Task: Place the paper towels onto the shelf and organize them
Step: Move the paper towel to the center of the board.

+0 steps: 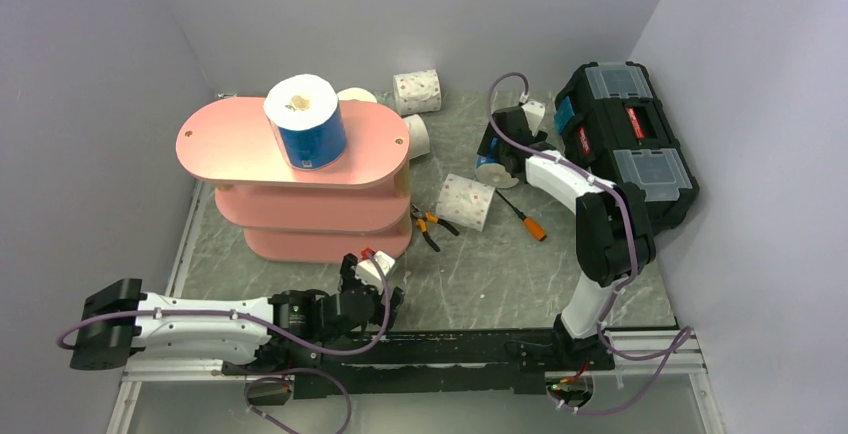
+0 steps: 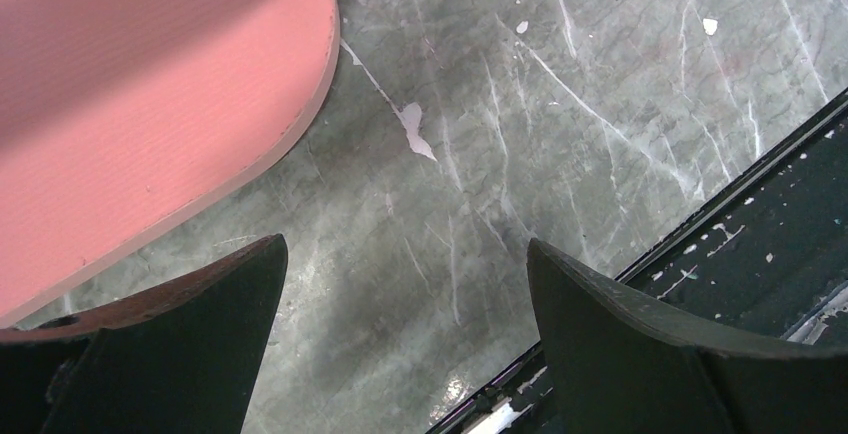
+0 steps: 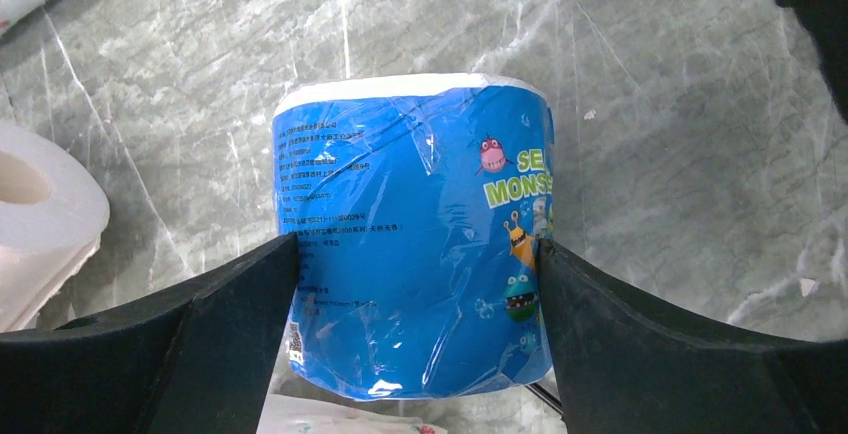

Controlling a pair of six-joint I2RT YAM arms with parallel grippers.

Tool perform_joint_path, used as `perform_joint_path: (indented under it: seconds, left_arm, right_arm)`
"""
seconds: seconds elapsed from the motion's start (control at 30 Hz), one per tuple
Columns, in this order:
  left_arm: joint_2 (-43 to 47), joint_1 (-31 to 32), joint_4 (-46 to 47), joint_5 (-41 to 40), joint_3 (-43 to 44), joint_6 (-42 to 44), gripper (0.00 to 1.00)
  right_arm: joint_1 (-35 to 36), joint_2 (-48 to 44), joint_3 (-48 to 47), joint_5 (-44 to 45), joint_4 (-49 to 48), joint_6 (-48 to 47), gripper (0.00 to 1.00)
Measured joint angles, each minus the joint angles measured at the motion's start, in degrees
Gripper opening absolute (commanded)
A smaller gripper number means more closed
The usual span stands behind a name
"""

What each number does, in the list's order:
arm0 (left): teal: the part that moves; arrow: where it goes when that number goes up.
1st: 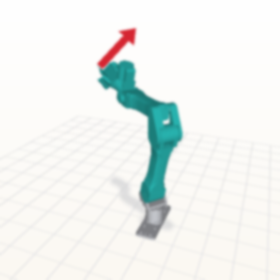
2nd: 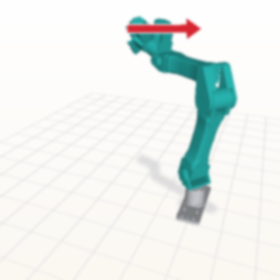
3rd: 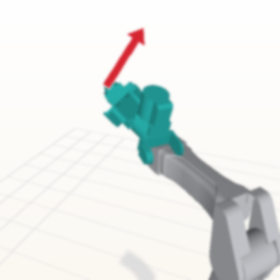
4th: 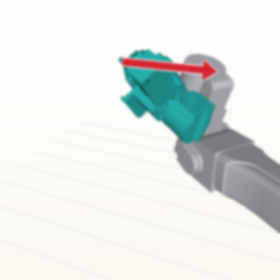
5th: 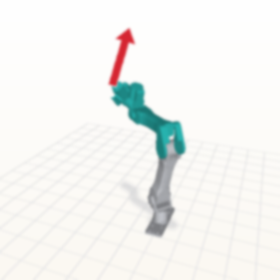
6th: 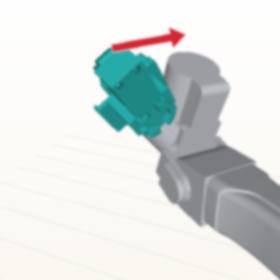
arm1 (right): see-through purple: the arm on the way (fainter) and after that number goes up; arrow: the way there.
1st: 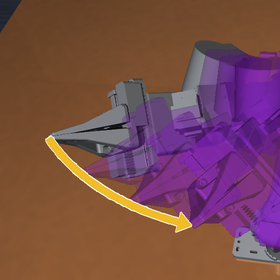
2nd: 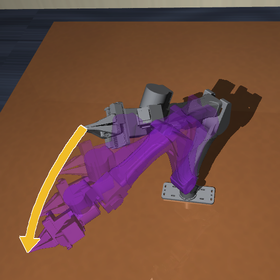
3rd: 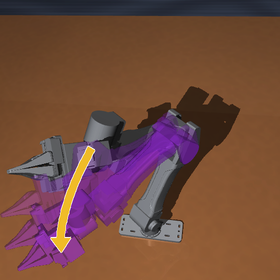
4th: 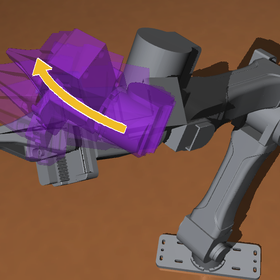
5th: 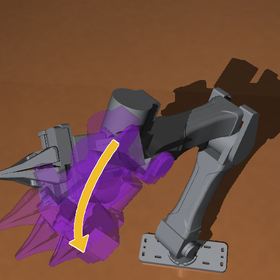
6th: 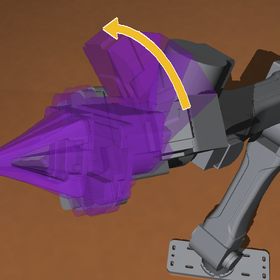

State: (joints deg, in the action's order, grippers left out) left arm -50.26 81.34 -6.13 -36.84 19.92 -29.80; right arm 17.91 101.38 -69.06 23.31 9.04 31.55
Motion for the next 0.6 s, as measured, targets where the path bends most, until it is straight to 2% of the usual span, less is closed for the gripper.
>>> perform_joint_path:
  seconds: [0.27, 0.47, 0.6]
  left_arm:
    - [-0.5, 0.0, 0.0, 0.0, 0.1, 0.2, 0.96]
    - [-1.8, 0.0, -0.2, 0.2, 1.1, 0.6, 0.96]
    - [-1.7, 0.0, -0.4, 0.1, 1.7, 0.6, 0.96]
  right_arm:
    - [0.0, -2.7, 0.0, -1.4, 3.1, -0.1, 1.0]
    - [0.0, -8.3, 0.4, -2.9, 4.5, 0.0, 1.0]
    - [-0.1, -15.2, 4.5, -4.2, 4.2, 1.2, 1.0]
